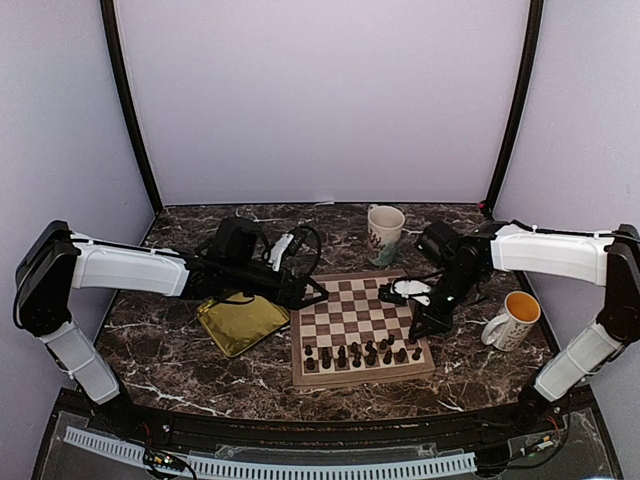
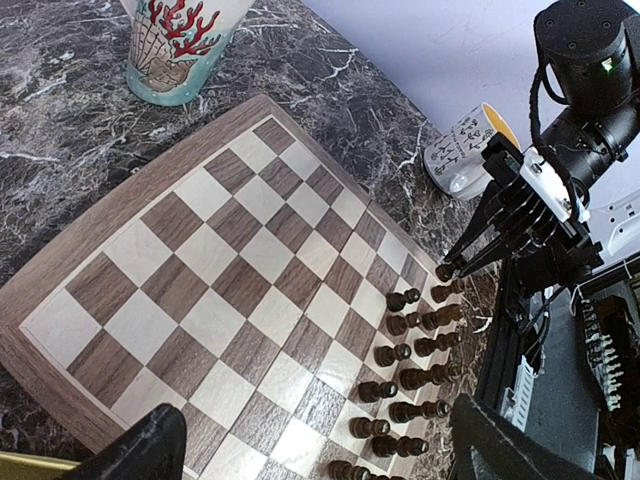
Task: Set up the chess pieces on the board
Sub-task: Place the pawn at a7.
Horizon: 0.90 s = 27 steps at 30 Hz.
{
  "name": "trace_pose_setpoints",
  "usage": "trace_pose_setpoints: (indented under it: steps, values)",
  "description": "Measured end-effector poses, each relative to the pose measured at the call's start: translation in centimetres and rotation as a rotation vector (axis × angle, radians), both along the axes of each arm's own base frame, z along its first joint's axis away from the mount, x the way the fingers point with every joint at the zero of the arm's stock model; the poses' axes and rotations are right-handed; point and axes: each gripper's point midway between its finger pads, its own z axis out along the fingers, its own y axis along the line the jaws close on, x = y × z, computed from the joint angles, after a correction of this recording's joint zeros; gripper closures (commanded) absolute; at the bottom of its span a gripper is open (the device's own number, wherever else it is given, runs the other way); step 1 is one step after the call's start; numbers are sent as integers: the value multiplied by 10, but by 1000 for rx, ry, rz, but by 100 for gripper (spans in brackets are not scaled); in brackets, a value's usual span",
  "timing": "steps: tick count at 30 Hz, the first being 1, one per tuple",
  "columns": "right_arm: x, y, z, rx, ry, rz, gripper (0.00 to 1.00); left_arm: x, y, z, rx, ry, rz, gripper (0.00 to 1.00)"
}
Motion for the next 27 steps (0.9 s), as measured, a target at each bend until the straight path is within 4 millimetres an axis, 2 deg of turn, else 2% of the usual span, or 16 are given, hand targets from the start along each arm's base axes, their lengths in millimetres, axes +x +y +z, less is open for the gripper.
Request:
trace_pose_setpoints:
  steps: [7,15,27]
  values:
    - [6,2,-1,3,-27,-3,88,0,0,-1,1,7,2,5]
    - [6,0,-13,-21,-13,-4,87,0,0,-4,5,14,4,4]
    - [7,-4,-26,-54,-6,-6,78,0,0,-8,10,21,4,4]
